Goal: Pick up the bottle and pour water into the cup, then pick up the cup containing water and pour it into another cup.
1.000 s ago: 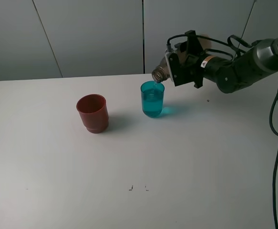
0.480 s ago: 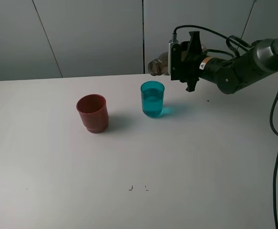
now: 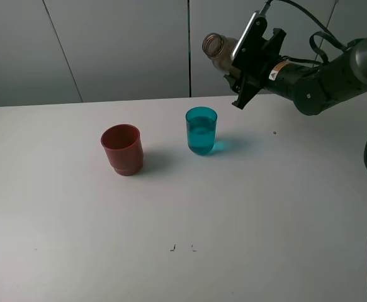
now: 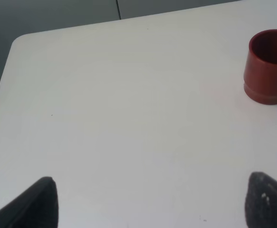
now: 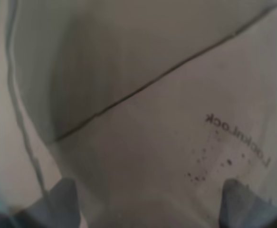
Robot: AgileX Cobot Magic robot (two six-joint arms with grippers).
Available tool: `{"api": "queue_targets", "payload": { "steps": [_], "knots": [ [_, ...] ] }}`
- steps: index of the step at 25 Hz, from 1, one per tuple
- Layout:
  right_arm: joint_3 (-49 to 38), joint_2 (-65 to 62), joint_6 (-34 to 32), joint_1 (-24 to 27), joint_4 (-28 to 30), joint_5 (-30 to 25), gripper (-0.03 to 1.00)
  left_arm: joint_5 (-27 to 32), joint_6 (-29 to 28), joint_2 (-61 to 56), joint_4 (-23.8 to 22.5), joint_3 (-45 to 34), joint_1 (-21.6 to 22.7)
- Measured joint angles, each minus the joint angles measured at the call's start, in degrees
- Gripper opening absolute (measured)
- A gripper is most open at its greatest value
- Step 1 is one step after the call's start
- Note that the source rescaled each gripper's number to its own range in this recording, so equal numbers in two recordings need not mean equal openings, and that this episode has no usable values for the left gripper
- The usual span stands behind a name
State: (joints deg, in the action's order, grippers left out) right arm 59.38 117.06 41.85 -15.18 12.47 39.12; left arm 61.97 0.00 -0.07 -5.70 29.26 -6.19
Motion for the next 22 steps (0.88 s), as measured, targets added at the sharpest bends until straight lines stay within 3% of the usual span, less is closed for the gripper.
{"api": "queue_targets", "payload": {
  "steps": [6, 12, 22],
  "knots": [
    [0.0, -0.43, -15.18, 1.66, 0.0, 0.0, 0.0, 0.0, 0.0, 0.0, 0.0, 0.0, 0.0],
    [0.0, -0.43, -37.13, 5.58, 0.45, 0.0, 0.0, 0.0, 0.0, 0.0, 0.0, 0.0, 0.0],
    [0.0, -0.43, -56.92, 12.97, 4.74, -2.74, 0.0, 0.0, 0.0, 0.0, 0.0, 0.0, 0.0]
  ]
}}
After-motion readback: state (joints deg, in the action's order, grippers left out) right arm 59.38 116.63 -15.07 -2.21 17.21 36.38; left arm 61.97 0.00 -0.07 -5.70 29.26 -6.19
